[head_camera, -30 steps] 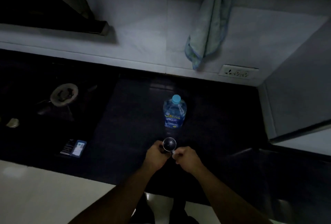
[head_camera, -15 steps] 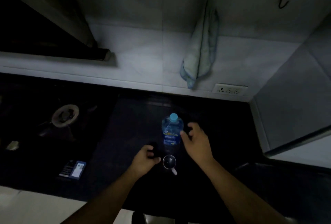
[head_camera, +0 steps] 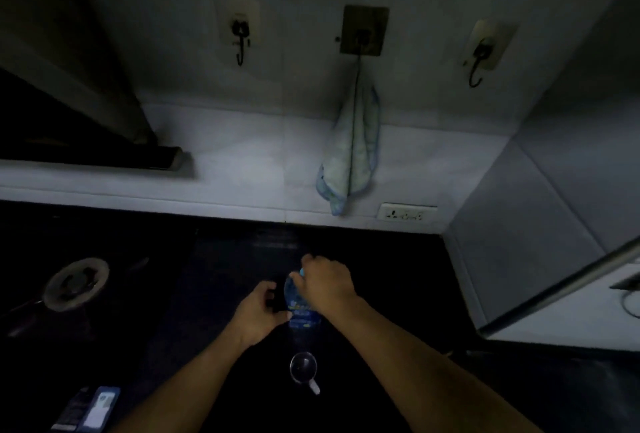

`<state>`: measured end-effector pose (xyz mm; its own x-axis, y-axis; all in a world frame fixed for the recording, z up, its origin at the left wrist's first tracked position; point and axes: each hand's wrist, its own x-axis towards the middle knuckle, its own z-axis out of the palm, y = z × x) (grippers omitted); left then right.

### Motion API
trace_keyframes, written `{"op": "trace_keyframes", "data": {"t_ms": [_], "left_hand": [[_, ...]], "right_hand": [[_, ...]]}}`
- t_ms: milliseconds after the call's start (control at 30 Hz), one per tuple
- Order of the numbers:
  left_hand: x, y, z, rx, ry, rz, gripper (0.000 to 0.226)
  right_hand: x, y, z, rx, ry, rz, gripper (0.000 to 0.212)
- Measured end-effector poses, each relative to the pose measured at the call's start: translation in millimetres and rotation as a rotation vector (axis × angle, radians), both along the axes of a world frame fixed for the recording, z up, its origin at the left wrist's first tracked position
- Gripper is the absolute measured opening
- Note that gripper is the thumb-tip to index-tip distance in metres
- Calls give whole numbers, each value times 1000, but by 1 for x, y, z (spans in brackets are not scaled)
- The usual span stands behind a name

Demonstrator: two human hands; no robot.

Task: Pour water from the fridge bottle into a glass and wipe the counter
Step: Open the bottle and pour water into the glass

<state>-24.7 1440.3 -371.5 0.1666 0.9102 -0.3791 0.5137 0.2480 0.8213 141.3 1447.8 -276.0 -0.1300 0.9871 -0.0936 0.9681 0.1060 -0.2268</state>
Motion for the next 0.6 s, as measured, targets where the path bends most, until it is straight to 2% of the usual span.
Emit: {"op": "trace_keyframes", "data": {"t_ms": [167,267,433,533,600], "left_hand": [[-11,4,9,46,-113,-63,76],[-15,5,20,82,-184,-84,73],[-28,5,39,125,-242,-125,68],[-31,-2,47,177,-195,-120,61],[-32,-8,52,212,-176,-115,60]], "right_hand": [[0,-7,20,107,95,26,37],[3,-9,43,160,176,62,35],[11,-11,64,134,361,22,35],[12,-7,59,191,278,-24,31],[9,-4,59,181,185,-87,36]]}}
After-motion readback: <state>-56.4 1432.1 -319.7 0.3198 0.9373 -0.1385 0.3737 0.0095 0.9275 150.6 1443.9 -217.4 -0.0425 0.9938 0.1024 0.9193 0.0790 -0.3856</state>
